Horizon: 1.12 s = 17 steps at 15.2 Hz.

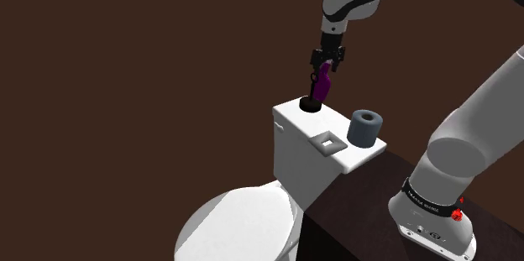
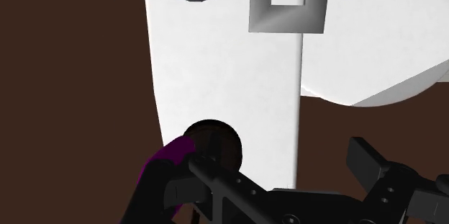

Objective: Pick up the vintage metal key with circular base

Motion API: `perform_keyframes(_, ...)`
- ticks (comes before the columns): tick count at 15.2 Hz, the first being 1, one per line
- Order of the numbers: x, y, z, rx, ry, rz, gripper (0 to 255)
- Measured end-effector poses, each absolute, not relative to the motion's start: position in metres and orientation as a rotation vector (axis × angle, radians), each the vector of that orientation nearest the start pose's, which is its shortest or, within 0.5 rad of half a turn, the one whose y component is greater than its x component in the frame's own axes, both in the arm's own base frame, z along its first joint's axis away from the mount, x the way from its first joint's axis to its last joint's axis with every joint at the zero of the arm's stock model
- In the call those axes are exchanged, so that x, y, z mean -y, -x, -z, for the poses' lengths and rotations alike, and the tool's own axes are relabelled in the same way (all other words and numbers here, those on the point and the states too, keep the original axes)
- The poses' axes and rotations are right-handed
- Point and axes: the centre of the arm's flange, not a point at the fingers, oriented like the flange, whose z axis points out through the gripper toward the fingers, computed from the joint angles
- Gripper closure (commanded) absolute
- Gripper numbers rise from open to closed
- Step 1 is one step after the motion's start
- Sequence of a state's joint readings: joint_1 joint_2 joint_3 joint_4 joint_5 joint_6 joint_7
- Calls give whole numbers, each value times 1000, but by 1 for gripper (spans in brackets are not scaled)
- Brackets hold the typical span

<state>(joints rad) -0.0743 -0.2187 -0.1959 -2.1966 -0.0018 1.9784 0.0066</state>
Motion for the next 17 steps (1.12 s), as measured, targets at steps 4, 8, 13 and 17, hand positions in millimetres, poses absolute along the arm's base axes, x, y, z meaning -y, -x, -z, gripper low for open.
perform_keyframes(4,167,-502,-455,-464,3078,10,0)
perform_keyframes(8,202,-535,-437,-511,3083,18,0)
perform_keyframes(13,230,-564,-417,-548,3087,24,0)
perform_keyframes(17,231,-564,-396,-550,3088,24,0)
